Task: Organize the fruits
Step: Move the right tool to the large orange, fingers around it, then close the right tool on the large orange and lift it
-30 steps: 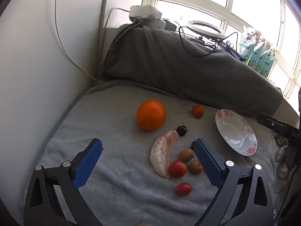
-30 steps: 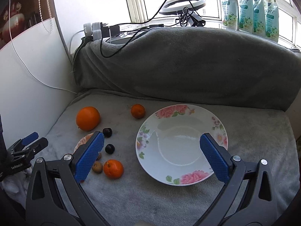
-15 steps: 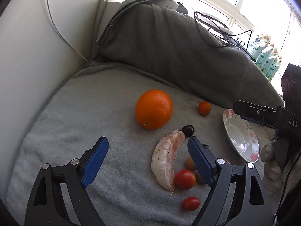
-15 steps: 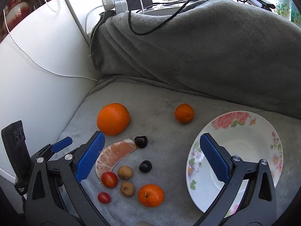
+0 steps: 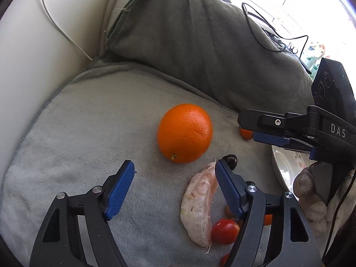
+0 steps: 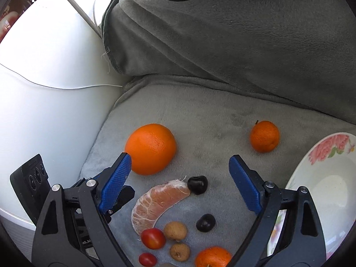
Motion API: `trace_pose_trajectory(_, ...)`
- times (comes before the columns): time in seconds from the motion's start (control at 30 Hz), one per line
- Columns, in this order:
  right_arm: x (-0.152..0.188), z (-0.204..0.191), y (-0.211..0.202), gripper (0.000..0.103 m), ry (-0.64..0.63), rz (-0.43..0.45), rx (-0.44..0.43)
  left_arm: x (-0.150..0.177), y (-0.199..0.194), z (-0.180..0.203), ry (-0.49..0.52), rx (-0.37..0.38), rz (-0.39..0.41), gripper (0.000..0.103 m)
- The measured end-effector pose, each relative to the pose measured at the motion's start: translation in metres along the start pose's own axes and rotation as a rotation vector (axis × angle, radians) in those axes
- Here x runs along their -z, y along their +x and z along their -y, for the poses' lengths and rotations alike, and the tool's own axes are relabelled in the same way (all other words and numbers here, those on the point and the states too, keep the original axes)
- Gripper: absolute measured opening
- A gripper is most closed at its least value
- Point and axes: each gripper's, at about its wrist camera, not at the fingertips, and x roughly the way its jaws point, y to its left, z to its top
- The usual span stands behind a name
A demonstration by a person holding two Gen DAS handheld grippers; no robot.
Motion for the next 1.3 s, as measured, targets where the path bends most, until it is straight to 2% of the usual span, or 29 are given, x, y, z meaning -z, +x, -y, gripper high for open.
trace_pose_trajectory(0.13, -0.007, -0.002, 0.015, 0.083, 0.019, -0.034, -0.025, -0.004, 0.011, -0.003, -0.011, 0.020, -0.021, 0.071)
trace_pose_trajectory(0.47, -0.016, -0.007, 0.044, 0.079, 0.064, -0.076, -0.081, -0.010, 0.023, -0.008, -0.031, 0.048, -0.043, 0.068)
trace_pose_trajectory(0.6, -0.018, -0.008, 0.050, 0.079, 0.073, -0.085, -0.097, -0.016, 0.029, -0.011, -0.036, 0.057, -0.051, 0.063)
trace_pose_trajectory(0.77, -0.018, -0.012, 0.057, 0.079, 0.067, -0.092, -0.103, -0.023, 0.036, -0.012, -0.040, 0.074, -0.061, 0.062)
trace_pose_trajectory(0.83, -0.018, -0.015, 0.060, 0.078, 0.063, -0.097, -0.106, -0.026, 0.036, -0.008, -0.036, 0.079, -0.062, 0.061)
trace_pose_trajectory(0.97, -0.018, -0.017, 0.063, 0.070, 0.063, -0.105, -0.132, -0.029, 0.038, -0.003, -0.024, 0.093, -0.067, 0.052)
trace_pose_trajectory(1.3, -0.018, -0.019, 0.065, 0.067, 0.049, -0.100, -0.128, -0.026, 0.031, 0.016, 0.001, 0.073, -0.056, 0.051)
